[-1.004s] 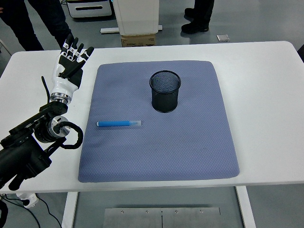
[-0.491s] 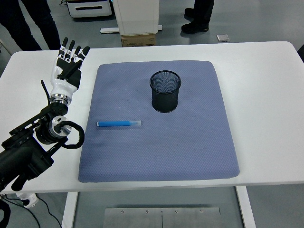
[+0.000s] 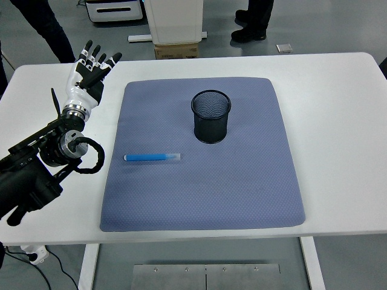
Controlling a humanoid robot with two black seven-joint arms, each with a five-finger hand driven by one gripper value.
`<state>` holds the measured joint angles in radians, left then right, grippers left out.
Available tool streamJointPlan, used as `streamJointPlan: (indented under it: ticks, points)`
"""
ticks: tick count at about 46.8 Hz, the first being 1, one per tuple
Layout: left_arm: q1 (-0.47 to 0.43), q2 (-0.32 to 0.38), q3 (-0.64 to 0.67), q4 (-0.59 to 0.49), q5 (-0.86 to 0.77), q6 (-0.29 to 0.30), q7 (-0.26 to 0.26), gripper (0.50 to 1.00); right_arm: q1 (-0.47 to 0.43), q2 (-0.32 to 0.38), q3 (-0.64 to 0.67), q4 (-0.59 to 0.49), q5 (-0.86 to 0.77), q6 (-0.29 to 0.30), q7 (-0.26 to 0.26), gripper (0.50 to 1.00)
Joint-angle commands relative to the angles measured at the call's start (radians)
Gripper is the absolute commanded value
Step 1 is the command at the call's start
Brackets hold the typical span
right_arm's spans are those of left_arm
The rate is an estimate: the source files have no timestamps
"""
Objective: Left hand places marker in pen holder
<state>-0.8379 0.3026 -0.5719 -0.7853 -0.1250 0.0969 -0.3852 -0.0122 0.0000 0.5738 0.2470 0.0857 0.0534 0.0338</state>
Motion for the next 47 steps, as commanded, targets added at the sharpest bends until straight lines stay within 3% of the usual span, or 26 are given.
streamJointPlan:
  ticks: [1,13,23,33,36,37,42,47]
  points:
    - [-0.02,0.03,0.023,-0.002,0.001,-0.009,0.015,1.0,0.0,0.0,0.0,0.0,0.0,0.0,0.0,1.0]
    - [-0.145,0.084,0.225,-0.003,0.001,-0.017,0.014,1.0,0.0,0.0,0.0,0.0,0.0,-0.001,0.0,1.0]
    - [-0.415,0.098,0.736,-0.063,0.002,-0.037,0.014,1.0,0.0,0.0,0.0,0.0,0.0,0.0,0.0,1.0]
    - [-0.682,0.098,1.207,-0.253,0.005,-0.074,0.003,1.0,0.0,0.0,0.0,0.0,0.0,0.0,0.0,1.0]
    - [-0.724,0.098,1.265,-0.284,0.007,-0.094,0.003,1.0,0.0,0.0,0.0,0.0,0.0,0.0,0.0,1.0]
    - [-0.768,0.099,1.323,-0.314,0.008,-0.133,0.002,1.0,0.0,0.0,0.0,0.0,0.0,0.0,0.0,1.0]
    - [-0.808,0.099,1.383,-0.344,0.028,-0.193,0.002,1.0,0.0,0.0,0.0,0.0,0.0,0.0,0.0,1.0]
    - [-0.823,0.096,1.442,-0.377,0.109,-0.204,0.002,1.0,0.0,0.0,0.0,0.0,0.0,0.0,0.0,1.0]
